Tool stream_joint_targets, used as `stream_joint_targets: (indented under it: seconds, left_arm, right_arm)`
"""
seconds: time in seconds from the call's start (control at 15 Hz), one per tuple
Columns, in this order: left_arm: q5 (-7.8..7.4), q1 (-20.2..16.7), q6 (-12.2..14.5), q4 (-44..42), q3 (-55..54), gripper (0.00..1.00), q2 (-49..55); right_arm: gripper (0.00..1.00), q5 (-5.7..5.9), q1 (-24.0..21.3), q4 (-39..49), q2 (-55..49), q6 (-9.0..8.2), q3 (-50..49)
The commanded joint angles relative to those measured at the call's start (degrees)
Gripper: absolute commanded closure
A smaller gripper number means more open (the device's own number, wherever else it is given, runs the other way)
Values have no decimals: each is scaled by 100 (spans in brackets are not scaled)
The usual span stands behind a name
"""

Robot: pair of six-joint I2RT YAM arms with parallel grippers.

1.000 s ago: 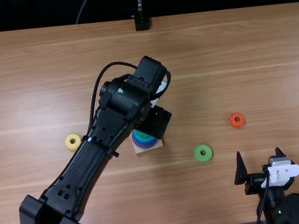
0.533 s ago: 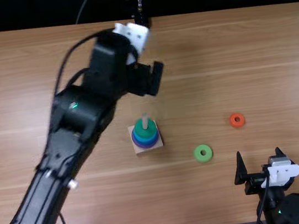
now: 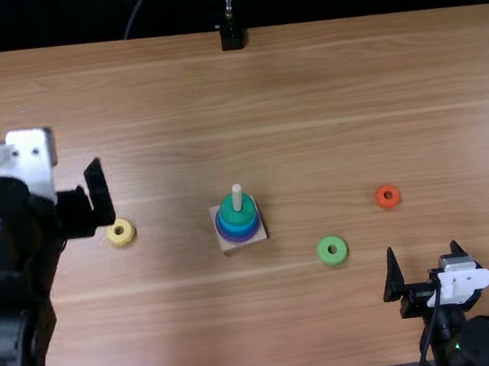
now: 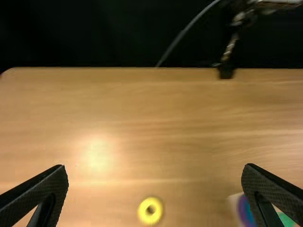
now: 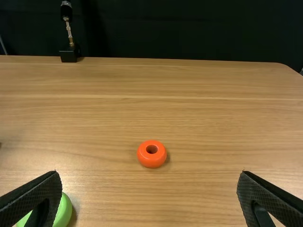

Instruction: Build the Hanoi tower: stack the rings onto the peg from bottom to top in this color order: purple, dark blue, light blue, dark green, light green, yellow, orange.

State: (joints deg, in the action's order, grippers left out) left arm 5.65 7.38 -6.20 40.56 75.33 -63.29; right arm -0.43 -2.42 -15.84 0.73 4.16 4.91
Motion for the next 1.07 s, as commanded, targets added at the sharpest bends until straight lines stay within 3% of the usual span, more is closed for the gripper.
stream_joint_targets:
  seconds: [0.0, 0.33, 0.67, 0.73, 0.8, 1.0]
  left_arm:
    - [353, -61, 8, -69, -554, 0, 510]
    - [279, -342, 40, -554, -2963, 0, 2505]
    - [279, -210, 18, -575, -4624, 0, 4105]
    - [226, -210, 8, -575, -4887, 0, 4386]
    - [78, -210, 8, -565, -5125, 0, 4668]
    - [47, -202, 40, -575, -5854, 0, 5529]
  right_arm:
    - [0, 53, -66, -321, -73, -5, -412]
    - [0, 53, -66, -321, -73, -5, -412]
    - [0, 53, -66, -321, -73, -5, -412]
    - [0, 53, -66, -321, -73, -5, -412]
    - [0, 53, -66, -321, -73, -5, -412]
    - [0, 53, -66, -321, -73, -5, -412]
